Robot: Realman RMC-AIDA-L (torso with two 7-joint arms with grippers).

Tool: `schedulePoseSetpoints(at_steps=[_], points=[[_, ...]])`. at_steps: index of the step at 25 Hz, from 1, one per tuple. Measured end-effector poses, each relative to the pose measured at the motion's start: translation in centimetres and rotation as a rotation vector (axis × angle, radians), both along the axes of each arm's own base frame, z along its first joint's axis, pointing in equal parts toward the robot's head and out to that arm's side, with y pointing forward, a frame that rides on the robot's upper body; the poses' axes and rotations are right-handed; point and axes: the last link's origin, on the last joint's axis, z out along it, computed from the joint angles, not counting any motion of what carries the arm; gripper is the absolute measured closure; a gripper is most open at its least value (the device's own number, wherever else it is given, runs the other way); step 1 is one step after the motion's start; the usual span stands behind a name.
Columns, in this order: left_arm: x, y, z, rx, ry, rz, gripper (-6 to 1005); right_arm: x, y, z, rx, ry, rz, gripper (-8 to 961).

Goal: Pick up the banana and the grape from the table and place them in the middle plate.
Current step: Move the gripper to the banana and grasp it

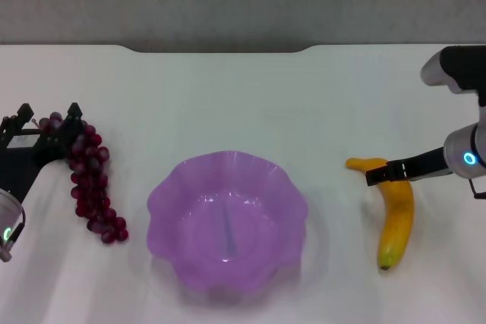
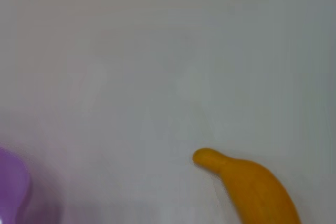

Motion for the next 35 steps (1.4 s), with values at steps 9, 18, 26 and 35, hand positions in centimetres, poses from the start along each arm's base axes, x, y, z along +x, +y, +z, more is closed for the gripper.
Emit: schedulePoseSetpoints(at_steps=[9,18,26,35], points=[[0.1,0.0,-0.1,-0.003,0.000,-0.003,119,0.0,0.5,0.6,0.026,-0.007,0.015,67],[0.3,0.1,-0.1,-0.003,-0.002,-0.010,118,1.2,-0.2,-0.2,0.007,-0.028,-0.013,68],[0.4,0.2,-0.1,-0.003,-0.003,-0.012,118,1.8,-0.7,-0.8,-0.010,-0.031,-0.026,68],[0.4,0.2,-0.2,-0.002,-0.005,-0.013,118,2.6,-1.0,-1.6,-0.020,-0.047,-0.036,69]])
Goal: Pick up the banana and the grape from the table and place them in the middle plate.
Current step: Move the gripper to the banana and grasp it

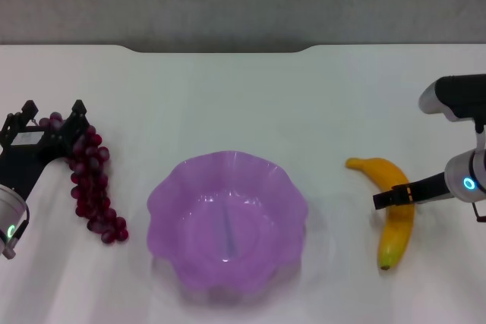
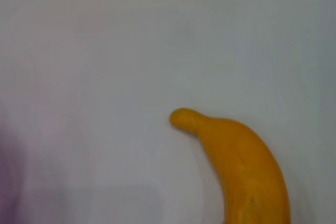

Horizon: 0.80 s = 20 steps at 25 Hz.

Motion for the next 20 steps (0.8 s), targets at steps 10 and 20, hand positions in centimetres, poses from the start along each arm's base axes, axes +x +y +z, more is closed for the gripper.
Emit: schedulePoseSetpoints(at_steps=[10,20], points=[[0.1,0.0,0.0,-0.002,0.001,-0.002,118,0.4,-0.2,-0.7,-0.008,-0.026,0.008,70],[0.0,0.0,-0.1,-0.004,0.003,0.000,118,-0.3,-0.1,-1.5,-0.016,-0.040,0.062,71]])
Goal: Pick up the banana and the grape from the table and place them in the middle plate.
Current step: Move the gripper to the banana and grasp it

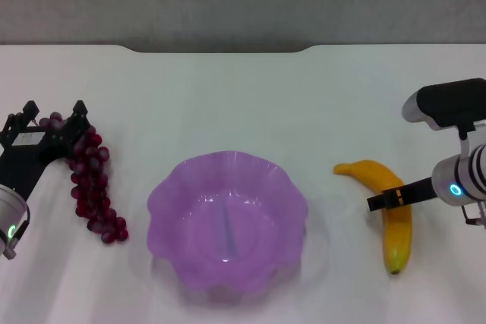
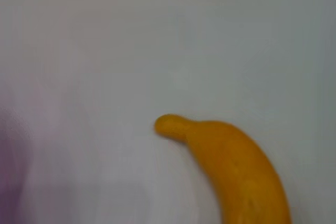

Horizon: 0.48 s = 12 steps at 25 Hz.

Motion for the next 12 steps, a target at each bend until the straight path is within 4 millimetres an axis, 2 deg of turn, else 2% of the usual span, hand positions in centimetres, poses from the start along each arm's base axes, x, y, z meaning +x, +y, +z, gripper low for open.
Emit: schedulePoseSetpoints(at_steps=[3,12], points=[[0.00,0.00,0.00,0.000,0.001,0.000,118,-0.06,0.07,0.02,0.004,0.001,0.003,259],[-0.11,-0.07,0.01,0.000,0.001,0.003,118,0.01,0.03,0.00,0.005,-0.003,0.009,401]])
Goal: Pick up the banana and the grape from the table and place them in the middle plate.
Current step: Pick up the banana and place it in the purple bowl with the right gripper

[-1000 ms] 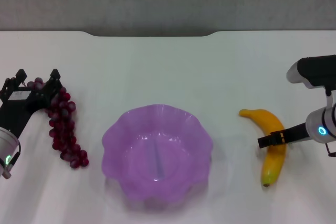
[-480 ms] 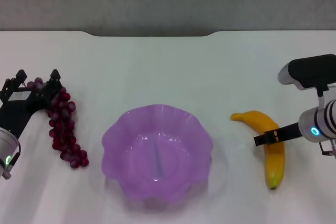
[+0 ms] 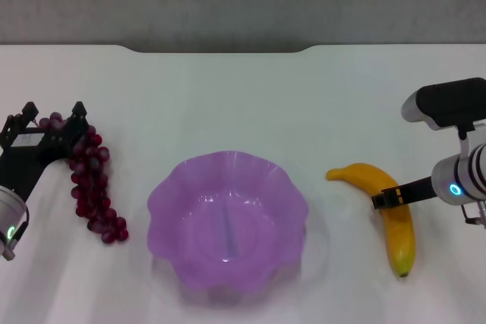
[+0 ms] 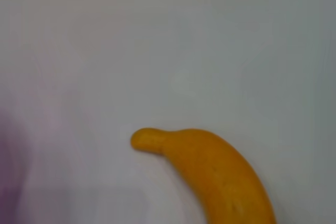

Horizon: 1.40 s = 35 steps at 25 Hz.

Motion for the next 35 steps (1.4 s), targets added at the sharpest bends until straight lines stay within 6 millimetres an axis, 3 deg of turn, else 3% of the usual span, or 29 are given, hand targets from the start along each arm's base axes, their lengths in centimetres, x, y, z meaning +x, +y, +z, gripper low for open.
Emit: schedulePoseSetpoints(at_steps=[9,15,28,35], points=[[-0.3,-0.2,0.1,0.003,0.000,0.010,117,-0.3,-0.5,0.9,0.054,0.027,0.067,431],[-0.5,-0.3,0.2,0.006,0.001,0.015,117,-2.0,-1.0,2.1,0.147,0.059,0.191,432],[-0.9,-0.6,0.2,0.007,0.001,0.026,117,-2.1,-2.3,1.1,0.259,0.032,0.354,431],[-0.9,-0.6,0.3,0.008,0.002,0.028,117,-3.2,-3.3,0.7,0.377,0.037,0.511,431]])
